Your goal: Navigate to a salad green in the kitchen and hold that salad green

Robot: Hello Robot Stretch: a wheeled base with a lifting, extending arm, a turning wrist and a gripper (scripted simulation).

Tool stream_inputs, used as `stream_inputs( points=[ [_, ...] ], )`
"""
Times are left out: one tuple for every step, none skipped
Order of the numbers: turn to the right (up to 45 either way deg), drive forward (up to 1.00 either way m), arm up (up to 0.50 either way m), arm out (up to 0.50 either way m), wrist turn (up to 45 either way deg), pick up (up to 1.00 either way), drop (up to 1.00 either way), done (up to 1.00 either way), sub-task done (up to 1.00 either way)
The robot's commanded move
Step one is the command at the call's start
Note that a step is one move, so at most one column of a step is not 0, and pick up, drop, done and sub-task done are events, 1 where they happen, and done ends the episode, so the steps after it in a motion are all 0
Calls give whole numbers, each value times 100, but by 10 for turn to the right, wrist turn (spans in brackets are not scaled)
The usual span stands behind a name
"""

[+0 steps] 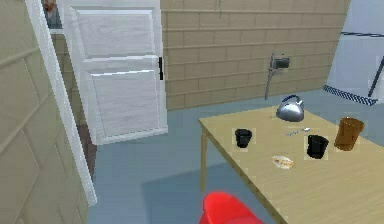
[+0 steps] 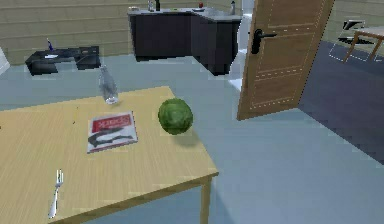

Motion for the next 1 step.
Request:
stream_inputs(
  points=[
    [0,5,0,0,0,0,0,0,0]
  ],
)
